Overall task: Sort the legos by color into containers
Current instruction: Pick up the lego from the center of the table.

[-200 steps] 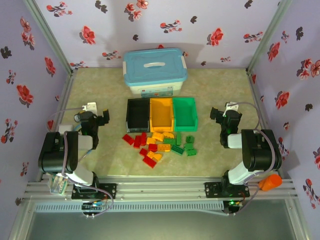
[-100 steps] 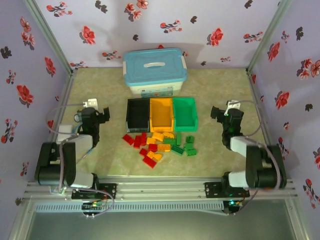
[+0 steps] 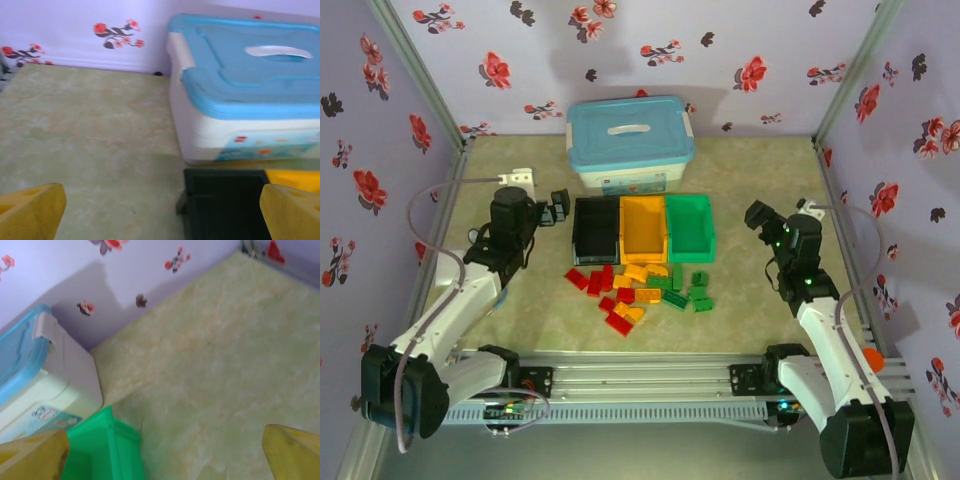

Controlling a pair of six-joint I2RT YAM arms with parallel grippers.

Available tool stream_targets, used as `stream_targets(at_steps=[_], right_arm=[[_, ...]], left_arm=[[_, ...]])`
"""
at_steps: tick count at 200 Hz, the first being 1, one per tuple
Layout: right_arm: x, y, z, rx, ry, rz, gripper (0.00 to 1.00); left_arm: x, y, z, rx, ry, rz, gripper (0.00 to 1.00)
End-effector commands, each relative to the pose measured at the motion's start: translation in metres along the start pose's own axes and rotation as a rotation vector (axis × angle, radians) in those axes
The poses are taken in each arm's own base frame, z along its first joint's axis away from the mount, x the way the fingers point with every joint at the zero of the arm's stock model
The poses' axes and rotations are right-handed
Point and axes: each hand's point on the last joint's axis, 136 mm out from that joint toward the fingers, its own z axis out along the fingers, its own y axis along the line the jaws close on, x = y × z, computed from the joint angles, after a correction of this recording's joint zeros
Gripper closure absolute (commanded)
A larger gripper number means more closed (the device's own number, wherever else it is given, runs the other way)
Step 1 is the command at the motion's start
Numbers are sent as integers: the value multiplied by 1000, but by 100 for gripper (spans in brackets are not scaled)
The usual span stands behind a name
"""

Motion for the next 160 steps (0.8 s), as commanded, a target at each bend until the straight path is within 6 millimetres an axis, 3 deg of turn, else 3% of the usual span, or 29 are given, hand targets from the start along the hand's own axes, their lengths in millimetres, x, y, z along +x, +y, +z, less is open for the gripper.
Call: stream_targets(at_steps=[1, 11, 15, 28, 41, 83, 136, 160], right_arm=[[-5, 1, -17, 31, 23, 120, 1], [-7, -32, -28, 180, -50, 263, 1], [-5, -36, -31, 183, -54, 294, 1], [0, 0, -30, -77, -38, 244, 1], [10, 10, -31, -137, 6, 255, 1], [50, 19, -28, -53, 280, 48, 1], [82, 25, -29, 16, 446, -138, 1], [97, 30, -25, 16, 489, -165, 7]], left_arm=[[25, -18, -20, 48, 134, 0, 0], [32, -27, -27, 73, 151, -8, 0], [35, -30, -30, 83, 158, -12, 1], [45, -42, -39, 116, 187, -24, 2], [57, -52, -45, 141, 227, -31, 4], [113, -73, -53, 157, 401, -31, 8], [170, -66, -64, 94, 563, -66, 12], [193, -60, -65, 64, 609, -81, 16]])
